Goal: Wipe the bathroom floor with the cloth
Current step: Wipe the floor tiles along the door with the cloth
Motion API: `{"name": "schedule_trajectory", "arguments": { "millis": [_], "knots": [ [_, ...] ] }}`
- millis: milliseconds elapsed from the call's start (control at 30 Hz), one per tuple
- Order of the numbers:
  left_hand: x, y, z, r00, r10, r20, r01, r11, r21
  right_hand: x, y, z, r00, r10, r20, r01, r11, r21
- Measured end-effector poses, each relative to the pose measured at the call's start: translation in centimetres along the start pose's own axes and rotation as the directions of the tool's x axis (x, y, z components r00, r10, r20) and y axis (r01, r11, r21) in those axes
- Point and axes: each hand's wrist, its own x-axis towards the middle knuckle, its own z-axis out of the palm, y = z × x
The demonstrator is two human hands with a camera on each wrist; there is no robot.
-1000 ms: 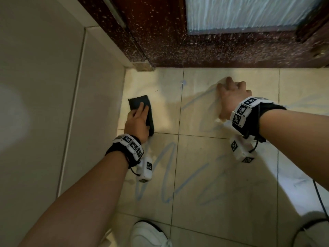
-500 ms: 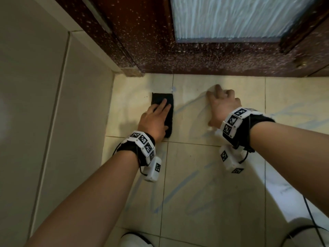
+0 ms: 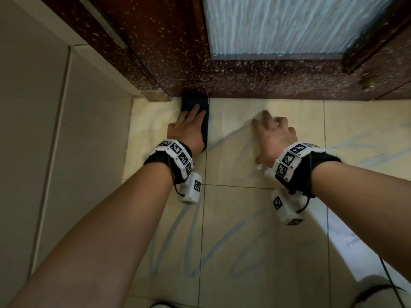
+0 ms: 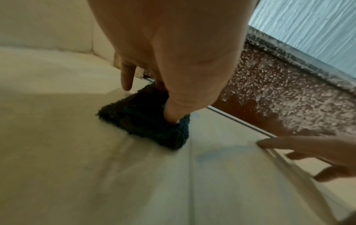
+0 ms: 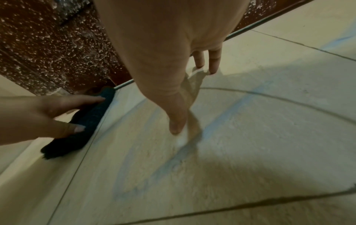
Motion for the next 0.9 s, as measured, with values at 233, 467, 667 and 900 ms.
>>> {"name": "schedule_trajectory", "arguments": {
  "millis": [233,467,667,900],
  "knots": [
    [-2.0,-9.0,0.3,0.975,-0.202,0.095,0.21,0.975,-0.076,-0.4,-0.2,-0.4,1.0,0.004,0.02,-0.005,1.0,0.011],
    [-3.7,-8.1,2.1,0.985,-0.173,0.012,0.173,0.979,-0.104,-0.4,-0.2,-0.5,1.0,0.006,0.019,-0.006,1.0,-0.004],
    [-6.5,-0.1,3.7,1.0,0.031,-0.005,-0.031,0.998,-0.046,-0.5,-0.7,-1.2,1.0,0.006,0.026,-0.005,1.0,-0.014],
    [-5.9,-3.9,3.7,0.999,-0.052,0.015,0.053,0.988,-0.146,-0.8,-0.3,-0.8,1.0,-0.004,0.025,0.004,1.0,0.006]
  ]
}}
